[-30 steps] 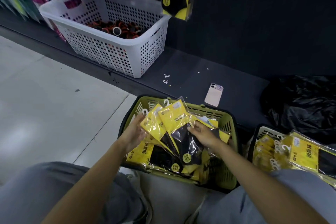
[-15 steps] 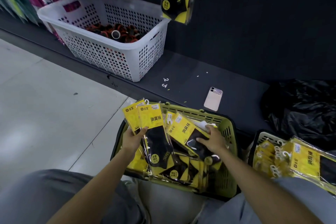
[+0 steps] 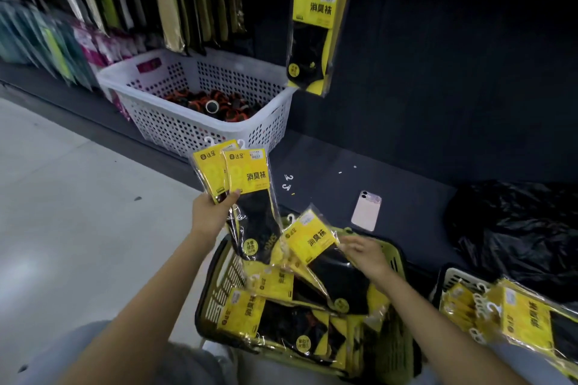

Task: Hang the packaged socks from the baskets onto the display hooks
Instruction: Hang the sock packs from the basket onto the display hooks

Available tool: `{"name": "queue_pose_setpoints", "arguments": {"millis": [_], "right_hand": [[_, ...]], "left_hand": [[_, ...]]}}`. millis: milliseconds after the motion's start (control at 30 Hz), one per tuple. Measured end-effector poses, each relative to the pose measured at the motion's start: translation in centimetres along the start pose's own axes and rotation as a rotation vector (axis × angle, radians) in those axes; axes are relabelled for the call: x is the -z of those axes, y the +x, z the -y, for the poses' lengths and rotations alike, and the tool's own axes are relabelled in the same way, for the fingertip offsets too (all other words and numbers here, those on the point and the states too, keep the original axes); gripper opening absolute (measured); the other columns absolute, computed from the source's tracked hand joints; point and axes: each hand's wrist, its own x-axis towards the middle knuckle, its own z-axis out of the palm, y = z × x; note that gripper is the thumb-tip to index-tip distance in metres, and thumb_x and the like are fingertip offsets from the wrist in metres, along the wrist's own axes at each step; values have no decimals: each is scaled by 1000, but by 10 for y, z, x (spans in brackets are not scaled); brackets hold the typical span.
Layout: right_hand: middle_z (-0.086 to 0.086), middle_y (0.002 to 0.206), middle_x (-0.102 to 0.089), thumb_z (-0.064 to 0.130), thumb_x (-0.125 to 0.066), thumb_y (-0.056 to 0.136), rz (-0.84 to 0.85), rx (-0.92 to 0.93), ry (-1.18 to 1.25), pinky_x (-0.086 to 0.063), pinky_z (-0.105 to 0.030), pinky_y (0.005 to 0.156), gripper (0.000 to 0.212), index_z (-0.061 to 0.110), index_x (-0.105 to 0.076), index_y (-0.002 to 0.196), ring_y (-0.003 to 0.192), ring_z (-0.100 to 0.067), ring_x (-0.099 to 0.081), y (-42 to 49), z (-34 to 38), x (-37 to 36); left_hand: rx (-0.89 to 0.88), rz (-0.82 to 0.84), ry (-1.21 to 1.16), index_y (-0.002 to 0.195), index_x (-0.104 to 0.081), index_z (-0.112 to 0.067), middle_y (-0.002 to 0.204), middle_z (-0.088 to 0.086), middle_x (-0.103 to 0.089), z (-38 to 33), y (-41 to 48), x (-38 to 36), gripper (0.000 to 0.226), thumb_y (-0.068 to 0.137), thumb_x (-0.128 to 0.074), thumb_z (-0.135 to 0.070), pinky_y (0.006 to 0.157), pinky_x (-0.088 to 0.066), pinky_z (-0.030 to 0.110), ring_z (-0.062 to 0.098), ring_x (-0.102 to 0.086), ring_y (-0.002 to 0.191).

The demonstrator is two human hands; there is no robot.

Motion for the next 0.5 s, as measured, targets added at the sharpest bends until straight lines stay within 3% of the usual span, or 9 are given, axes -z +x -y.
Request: {"name": "queue_pose_setpoints", "arguments": {"millis": [100, 167, 267, 333, 400, 500], "right_hand": [[-6, 100, -70, 7, -66, 87, -110, 53, 220, -50, -10, 76, 10, 14, -70, 94, 88, -13, -64, 6, 51, 15], [-8, 102, -71, 10, -67, 87, -176, 84, 356, -50, -26, 90, 10, 13, -70, 97, 94, -17, -65, 14, 90, 25], [-12, 110, -69, 9, -64, 88, -217, 160, 505, -45, -36, 102, 18, 9, -67, 106, 103, -23, -64, 27, 152, 36], [-16, 113, -68, 8, -63, 88, -234, 212, 576, -44, -43, 104, 18, 9, -67, 106, 109, -28, -63, 35, 193, 41], [-15, 112, -68, 10, -63, 88, -235, 253, 620, -46, -46, 102, 12, 16, -68, 98, 108, -29, -63, 42, 231, 42], [-12, 110, -69, 12, -63, 89, -252, 323, 641, -47, -47, 101, 11, 20, -69, 94, 108, -27, -64, 55, 277, 42]], "left_hand": [[-74, -10, -13, 94, -69, -14, 83, -3, -67, -37, 20, 9, 13, 83, -71, -20, 62, -44, 12, -2, -60, 68], [-119, -22, -8, 87, -68, -18, 76, -5, -64, -66, 31, 12, 10, 82, -72, -25, 62, -43, 20, 2, -56, 64], [-216, -31, -46, 99, -67, -21, 77, -6, -69, -112, 44, 13, 17, 83, -70, -27, 73, -44, 27, -2, -58, 71], [-279, -38, -69, 101, -68, -14, 72, 1, -71, -140, 54, 13, 22, 84, -69, -27, 80, -48, 37, 7, -65, 78], [-325, -24, -109, 96, -67, -19, 81, -4, -71, -166, 64, 14, 17, 84, -68, -30, 80, -44, 33, 17, -66, 86], [-367, -36, -177, 81, -57, -35, 80, -18, -60, -199, 79, 13, 12, 83, -69, -33, 65, -37, 23, -1, -54, 76]]}}
